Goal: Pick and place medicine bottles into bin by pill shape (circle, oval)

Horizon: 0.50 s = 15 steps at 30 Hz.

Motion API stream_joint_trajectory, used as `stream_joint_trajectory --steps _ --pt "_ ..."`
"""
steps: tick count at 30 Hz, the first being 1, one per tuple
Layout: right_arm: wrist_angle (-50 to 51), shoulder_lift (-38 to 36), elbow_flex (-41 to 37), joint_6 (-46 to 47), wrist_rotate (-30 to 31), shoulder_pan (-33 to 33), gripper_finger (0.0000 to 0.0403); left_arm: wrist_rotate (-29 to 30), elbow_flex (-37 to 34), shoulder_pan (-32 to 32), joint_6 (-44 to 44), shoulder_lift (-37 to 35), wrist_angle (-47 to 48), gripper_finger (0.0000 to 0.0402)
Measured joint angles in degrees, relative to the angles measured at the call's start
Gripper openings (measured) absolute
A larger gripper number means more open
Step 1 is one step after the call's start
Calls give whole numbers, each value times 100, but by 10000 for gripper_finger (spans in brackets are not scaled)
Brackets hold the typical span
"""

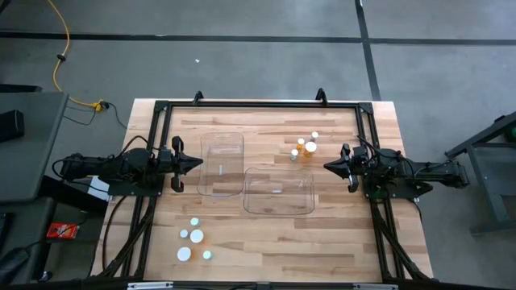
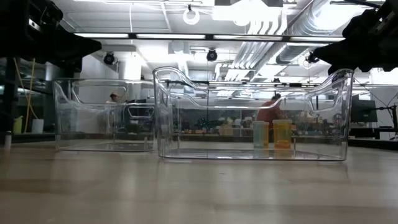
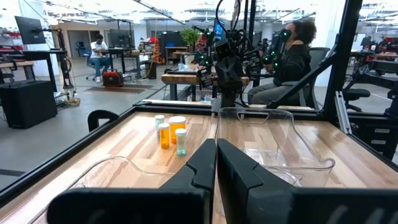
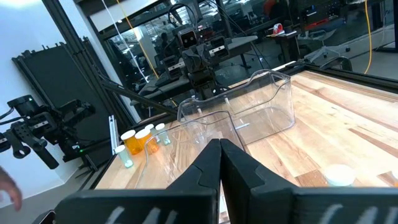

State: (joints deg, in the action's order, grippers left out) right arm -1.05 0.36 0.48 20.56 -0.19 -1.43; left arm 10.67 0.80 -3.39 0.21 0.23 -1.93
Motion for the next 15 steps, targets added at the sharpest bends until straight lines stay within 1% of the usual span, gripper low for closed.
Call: stream_joint_trajectory --steps 5,7,9,11,13,15 --pt "0 -1 -1 -14 2 2 0 0 2 1 0 0 0 5" --pt "-1 0 -1 -226 25 2 0 1 0 1 0 0 0 5" --pt "-3 -1 -1 -550 152 2 0 0 0 -1 0 -2 0 5" --pt "-46 0 0 -660 294 0 0 1 2 0 0 -2 -1 5" --pt "-185 1 -1 -292 398 2 0 0 2 0 0 -2 1 5" --pt "-473 1 -1 329 523 0 0 -2 2 1 0 -1 -1 5"
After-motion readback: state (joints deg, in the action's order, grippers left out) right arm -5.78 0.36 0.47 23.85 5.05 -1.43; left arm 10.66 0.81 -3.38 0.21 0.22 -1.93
